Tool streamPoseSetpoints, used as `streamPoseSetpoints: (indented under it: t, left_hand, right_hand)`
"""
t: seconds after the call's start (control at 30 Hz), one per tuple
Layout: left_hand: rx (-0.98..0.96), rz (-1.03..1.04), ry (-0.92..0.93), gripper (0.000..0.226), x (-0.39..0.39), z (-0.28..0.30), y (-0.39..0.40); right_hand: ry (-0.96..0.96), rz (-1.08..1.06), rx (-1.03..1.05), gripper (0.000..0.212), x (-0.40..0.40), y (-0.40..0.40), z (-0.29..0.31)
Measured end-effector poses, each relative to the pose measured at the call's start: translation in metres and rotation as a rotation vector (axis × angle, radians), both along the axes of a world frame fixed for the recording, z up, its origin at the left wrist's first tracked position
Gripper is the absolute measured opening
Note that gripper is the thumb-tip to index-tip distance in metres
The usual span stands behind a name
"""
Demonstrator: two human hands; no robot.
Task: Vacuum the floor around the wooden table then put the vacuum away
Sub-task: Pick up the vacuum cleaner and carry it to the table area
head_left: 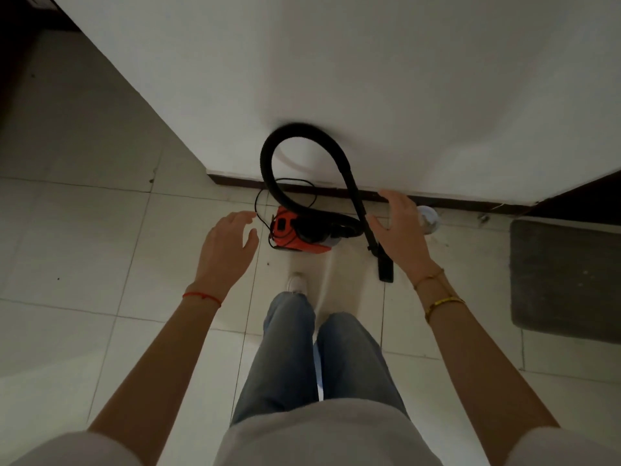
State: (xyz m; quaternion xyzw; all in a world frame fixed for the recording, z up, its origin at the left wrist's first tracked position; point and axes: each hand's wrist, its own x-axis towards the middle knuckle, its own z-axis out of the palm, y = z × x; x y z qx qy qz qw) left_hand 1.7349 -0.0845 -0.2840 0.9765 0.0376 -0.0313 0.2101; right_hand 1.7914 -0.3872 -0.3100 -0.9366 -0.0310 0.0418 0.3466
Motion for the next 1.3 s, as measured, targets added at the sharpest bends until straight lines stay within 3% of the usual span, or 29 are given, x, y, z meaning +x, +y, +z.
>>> streamPoseSetpoints:
  t: [0.43, 0.63, 0.77, 0.97, 1.1, 1.3]
  left_hand:
    - [0.084, -0.136, 0.23, 0.042, 0.093, -0.276, 0.022]
    - [0.015, -0.227, 0.214, 0.052, 0.12, -0.368, 0.017]
    - [0.026, -0.338, 0.11, 0.066, 0.133, -0.406, 0.009]
    - [0.068, -0.363, 0.109, 0.088, 0.153, -0.458, -0.004]
    - [0.034, -0.3, 0.086, 0.077, 0.161, -0.473, -0.013]
    - [0.006, -0.354, 0.094, 0.047, 0.171, -0.48, -0.019]
  right_hand:
    - [0.142, 0.052, -0.241, 0.129, 0.09, 0.048, -0.264]
    - [0.045, 0.017, -0.39, 0.148, 0.109, 0.061, -0.359]
    - [-0.106, -0.048, -0.367, 0.144, 0.122, 0.062, -0.394]
    - [-0.2, -0.084, -0.105, 0.133, 0.148, 0.06, -0.403]
    - [-0.158, -0.152, -0.031, 0.11, 0.161, 0.048, -0.4]
    - [-0.2, -0.162, -0.042, 0.059, 0.168, 0.041, -0.398]
